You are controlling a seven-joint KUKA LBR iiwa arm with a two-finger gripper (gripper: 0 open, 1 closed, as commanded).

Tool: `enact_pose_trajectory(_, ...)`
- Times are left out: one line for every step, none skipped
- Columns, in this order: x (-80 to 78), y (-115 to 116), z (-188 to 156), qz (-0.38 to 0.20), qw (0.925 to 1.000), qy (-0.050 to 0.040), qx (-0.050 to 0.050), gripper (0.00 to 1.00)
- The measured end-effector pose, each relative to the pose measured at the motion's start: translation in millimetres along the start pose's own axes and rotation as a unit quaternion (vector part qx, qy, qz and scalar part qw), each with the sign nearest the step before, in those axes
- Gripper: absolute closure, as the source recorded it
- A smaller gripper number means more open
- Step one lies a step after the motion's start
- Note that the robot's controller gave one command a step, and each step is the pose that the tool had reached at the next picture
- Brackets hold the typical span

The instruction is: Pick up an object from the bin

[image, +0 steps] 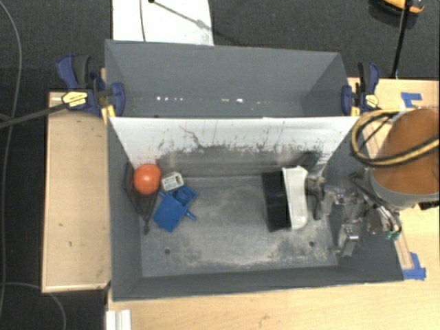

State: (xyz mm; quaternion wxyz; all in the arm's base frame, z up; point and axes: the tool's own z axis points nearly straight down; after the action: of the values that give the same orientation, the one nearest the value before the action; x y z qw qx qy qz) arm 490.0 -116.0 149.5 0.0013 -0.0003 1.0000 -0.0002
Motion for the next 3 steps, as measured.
enact_pose_trajectory(-40.7,22.0,48.2,-0.152,0.9884,-0.0028,0.001,0.00)
enact_pose_trajectory(-54.3,36.7,55.9,-0.261,0.9654,0.0005,-0.001,0.00)
enact_pose_trajectory(-81.4,37.4,48.8,-0.406,0.9138,-0.0033,0.002,0.00)
